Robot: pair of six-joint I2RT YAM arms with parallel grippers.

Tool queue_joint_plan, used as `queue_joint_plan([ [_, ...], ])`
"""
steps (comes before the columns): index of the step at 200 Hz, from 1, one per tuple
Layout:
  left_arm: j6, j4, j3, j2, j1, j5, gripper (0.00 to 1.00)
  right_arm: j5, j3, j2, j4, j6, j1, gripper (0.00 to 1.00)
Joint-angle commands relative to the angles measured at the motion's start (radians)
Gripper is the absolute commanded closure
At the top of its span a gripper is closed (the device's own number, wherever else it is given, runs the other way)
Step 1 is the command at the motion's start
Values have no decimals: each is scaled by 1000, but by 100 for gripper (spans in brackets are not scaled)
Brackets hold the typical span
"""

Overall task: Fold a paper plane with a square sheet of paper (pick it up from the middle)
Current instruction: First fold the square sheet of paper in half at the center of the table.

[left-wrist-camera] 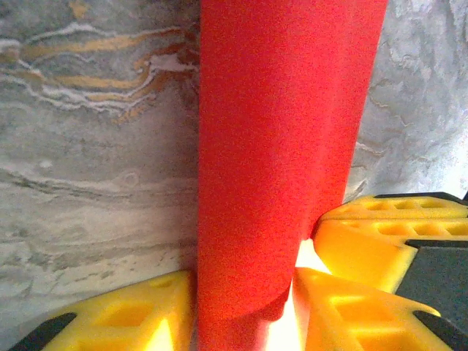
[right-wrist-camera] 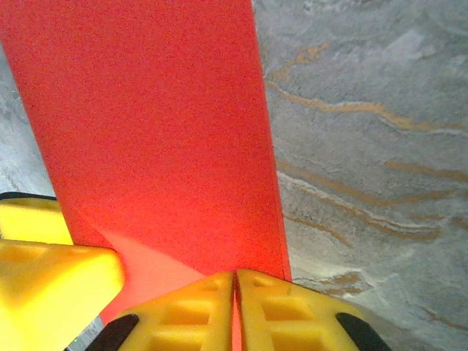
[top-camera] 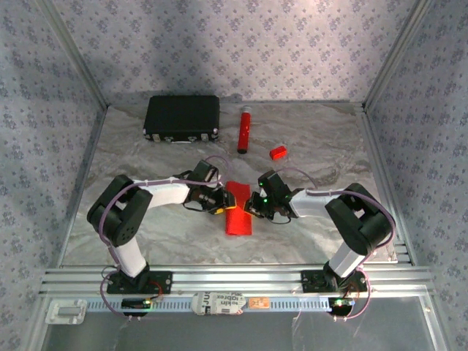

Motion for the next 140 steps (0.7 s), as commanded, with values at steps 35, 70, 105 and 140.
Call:
queue_joint_plan([
  [35, 24, -96, 19, 38, -10, -70, 63, 113, 47, -151, -204, -49, -12, 76],
  [70, 23, -121, 23, 44, -10, -94, 63, 226, 8, -315, -344, -48, -76, 71],
  [105, 35, -165, 43, 56, -11, -116, 63, 244, -78, -439, -352, -20, -141, 71],
  [140, 46, -210, 67, 70, -15, -141, 63, 250, -121, -508, -365, -5, -156, 70],
])
